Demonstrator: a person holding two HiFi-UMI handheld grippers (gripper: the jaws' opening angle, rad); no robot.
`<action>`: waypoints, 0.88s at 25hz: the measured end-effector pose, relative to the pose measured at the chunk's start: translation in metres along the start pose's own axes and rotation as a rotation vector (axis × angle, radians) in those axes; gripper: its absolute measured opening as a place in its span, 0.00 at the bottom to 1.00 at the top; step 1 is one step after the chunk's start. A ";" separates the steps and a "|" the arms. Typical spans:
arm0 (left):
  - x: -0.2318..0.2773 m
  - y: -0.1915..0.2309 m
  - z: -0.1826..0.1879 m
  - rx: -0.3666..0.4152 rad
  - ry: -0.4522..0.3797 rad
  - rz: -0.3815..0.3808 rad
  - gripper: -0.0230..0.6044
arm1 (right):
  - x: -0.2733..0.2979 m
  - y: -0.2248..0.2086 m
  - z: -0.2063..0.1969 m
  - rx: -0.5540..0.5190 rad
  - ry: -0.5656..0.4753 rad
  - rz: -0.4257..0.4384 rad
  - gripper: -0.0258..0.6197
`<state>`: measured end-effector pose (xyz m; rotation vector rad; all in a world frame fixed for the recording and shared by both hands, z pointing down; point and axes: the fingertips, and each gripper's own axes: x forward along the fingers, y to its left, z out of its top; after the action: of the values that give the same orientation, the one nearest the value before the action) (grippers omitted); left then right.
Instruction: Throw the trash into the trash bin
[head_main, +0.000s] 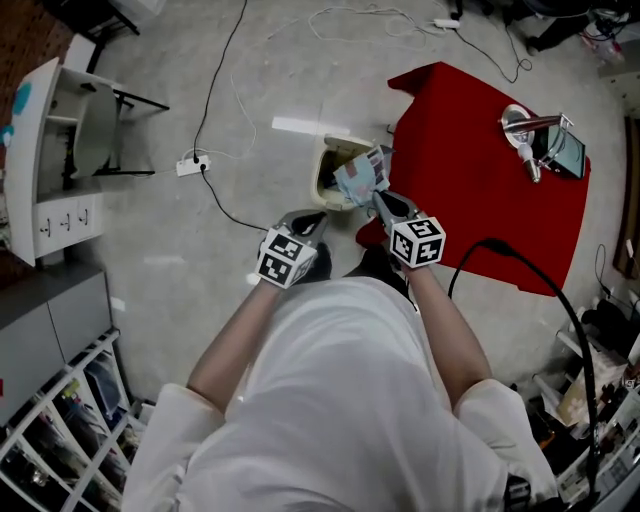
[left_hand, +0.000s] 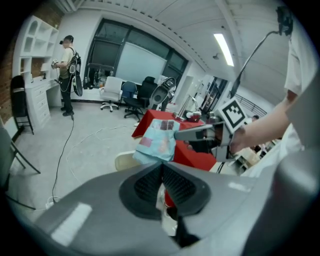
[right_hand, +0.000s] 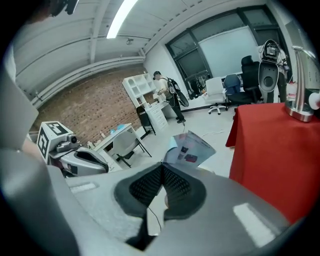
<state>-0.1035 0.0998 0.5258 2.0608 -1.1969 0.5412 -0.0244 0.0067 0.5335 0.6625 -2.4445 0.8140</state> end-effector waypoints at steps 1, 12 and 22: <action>0.000 0.003 -0.003 -0.004 0.003 0.001 0.04 | 0.006 0.001 -0.004 0.004 0.010 0.003 0.04; 0.024 0.053 -0.038 -0.107 0.015 0.006 0.04 | 0.066 -0.016 -0.060 0.049 0.174 -0.035 0.04; 0.066 0.122 -0.093 -0.220 0.047 0.041 0.04 | 0.155 -0.040 -0.142 0.130 0.302 -0.063 0.04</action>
<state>-0.1793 0.0873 0.6740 1.8325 -1.2169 0.4535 -0.0808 0.0255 0.7395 0.6103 -2.1043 0.9774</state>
